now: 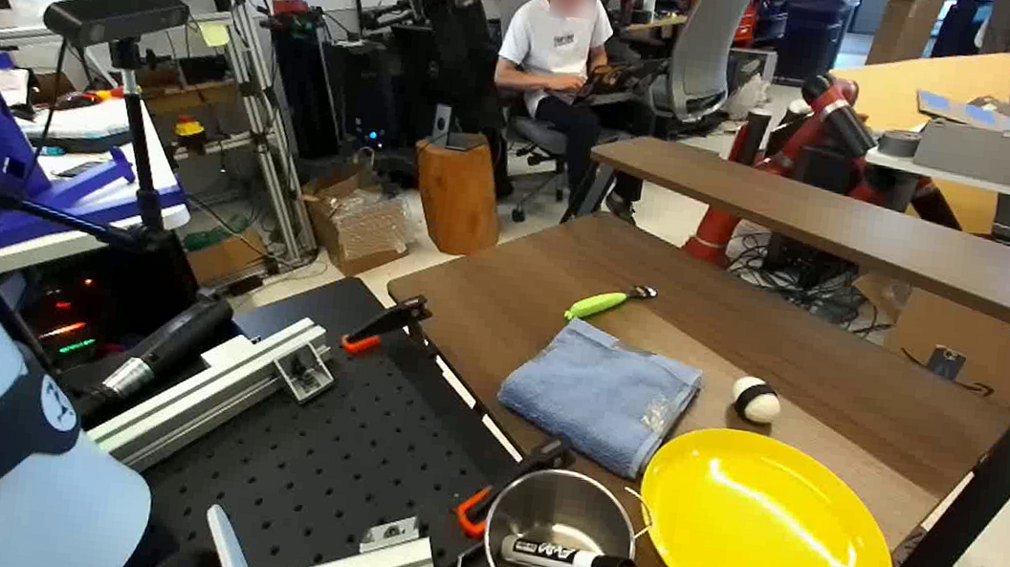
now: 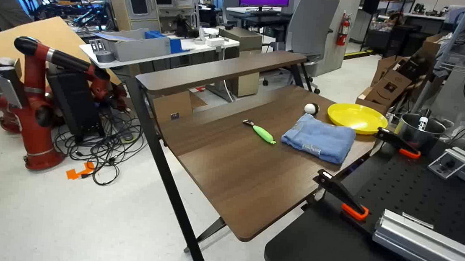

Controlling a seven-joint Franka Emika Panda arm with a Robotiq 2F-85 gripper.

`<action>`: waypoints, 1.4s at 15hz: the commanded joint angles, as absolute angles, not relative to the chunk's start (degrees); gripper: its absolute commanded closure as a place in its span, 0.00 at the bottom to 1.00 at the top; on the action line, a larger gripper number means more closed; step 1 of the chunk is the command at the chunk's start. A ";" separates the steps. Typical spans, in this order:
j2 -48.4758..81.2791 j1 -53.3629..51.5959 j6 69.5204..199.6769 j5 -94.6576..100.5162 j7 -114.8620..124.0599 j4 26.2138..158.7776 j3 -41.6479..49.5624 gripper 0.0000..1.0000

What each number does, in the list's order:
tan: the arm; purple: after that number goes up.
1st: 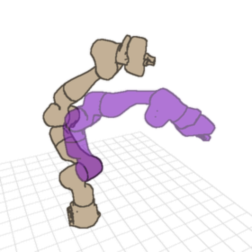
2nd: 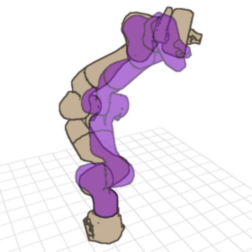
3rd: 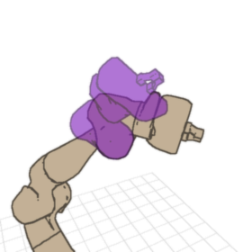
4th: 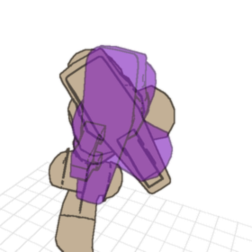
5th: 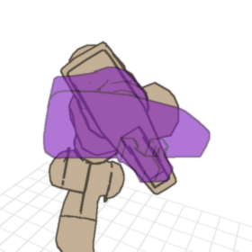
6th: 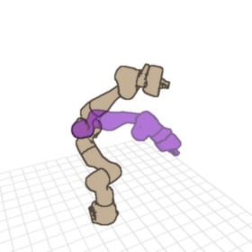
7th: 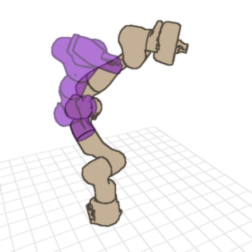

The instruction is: Pick up the spoon and put it on the right

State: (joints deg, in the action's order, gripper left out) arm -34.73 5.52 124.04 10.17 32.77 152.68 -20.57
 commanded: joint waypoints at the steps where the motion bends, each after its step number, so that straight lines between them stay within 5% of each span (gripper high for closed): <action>1: -34.42 4.03 123.74 11.20 33.55 152.55 -19.14 0.00; 21: 12.28 -2.35 151.98 13.42 34.88 133.31 -8.49 0.00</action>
State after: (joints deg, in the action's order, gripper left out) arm 6.25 1.80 149.76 11.68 32.79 137.68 -12.93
